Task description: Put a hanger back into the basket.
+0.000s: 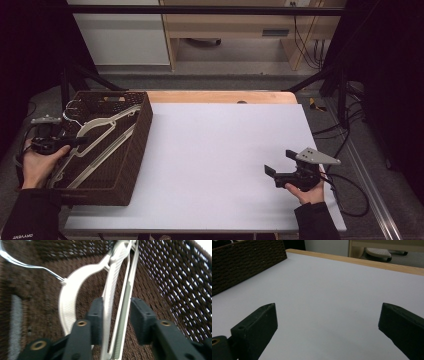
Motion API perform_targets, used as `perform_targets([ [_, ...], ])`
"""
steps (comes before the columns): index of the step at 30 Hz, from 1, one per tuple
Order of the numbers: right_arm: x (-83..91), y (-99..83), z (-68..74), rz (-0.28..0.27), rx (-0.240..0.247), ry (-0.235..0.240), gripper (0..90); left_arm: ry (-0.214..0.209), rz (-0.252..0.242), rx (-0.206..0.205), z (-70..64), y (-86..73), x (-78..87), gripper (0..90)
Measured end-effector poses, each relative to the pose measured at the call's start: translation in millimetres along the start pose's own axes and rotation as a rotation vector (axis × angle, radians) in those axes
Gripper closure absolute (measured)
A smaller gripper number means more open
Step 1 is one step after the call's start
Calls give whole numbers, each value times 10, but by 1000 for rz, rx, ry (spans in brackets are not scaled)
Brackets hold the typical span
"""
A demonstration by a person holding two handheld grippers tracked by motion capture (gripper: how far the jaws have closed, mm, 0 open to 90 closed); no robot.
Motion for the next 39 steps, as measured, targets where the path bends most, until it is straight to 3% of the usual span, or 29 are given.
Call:
perform_targets([
  [4, -4, -5, -2, 3, 6, -1, 25, 23, -55, -1, -24, 1, 128, 569],
  [8, -2, -4, -4, 2, 4, -2, 25, -1, -105, -5, -120, 9, 227, 551],
  [9, -3, -6, -6, 1, 4, -3, 25, -11, -127, -33, -199, 20, 291, 542],
  [13, 1, -6, -5, -2, 2, -2, 24, -59, -188, -69, -428, 40, 381, 496],
  [14, 3, -4, -4, -4, -1, -1, 24, -59, -188, -69, -428, 40, 381, 479],
  [15, 7, -4, -8, -6, 0, -3, 24, -89, -215, -87, -568, 37, 401, 462],
  [19, 18, -2, -14, -15, 0, 1, 24, -135, -252, -113, -793, 19, 404, 375],
  [20, 21, 0, -14, -16, -2, 1, 24, -163, -272, -125, -944, -1, 392, 355],
  [21, 21, 0, -14, -16, -2, 1, 24, -163, -272, -125, -944, -1, 392, 329],
  [22, 25, 2, -14, -19, -2, 4, 22, -195, -298, -136, -1094, -22, 372, 297],
  [23, 25, 2, -14, -19, -2, 4, 22, -195, -298, -136, -1094, -22, 372, 270],
  [24, 36, 4, -19, -25, -1, 6, 22, -221, -306, -148, -1236, -49, 346, 237],
  [25, 36, 4, -19, -25, -1, 6, 22, -221, -306, -148, -1236, -49, 346, 215],
  [28, 59, 18, -20, -43, -13, 10, 21, -289, -318, -172, -1501, -118, 283, 166],
  [29, 59, 18, -20, -43, -13, 10, 21, -289, -318, -172, -1501, -118, 283, 150],
  [31, 81, 19, -28, -47, -9, 14, 19, -312, -313, -189, -1669, -178, 216, 109],
  [37, 106, 26, -31, -60, -17, 16, 19, -343, -292, -209, -1824, -294, 117, 78],
  [39, 111, 26, -38, -63, -15, 13, 19, -356, -259, -214, -1862, -351, 49, 81],
])
Point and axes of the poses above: each handheld gripper's, and its own axes: x roughly backward along the jaws, y roughly out of its top, z roughly to its left, the point moved 5 cm from there along -x, roughly forward along the jaws, and after that the axes turned 5 degrees about x, right-handed, at the moved point
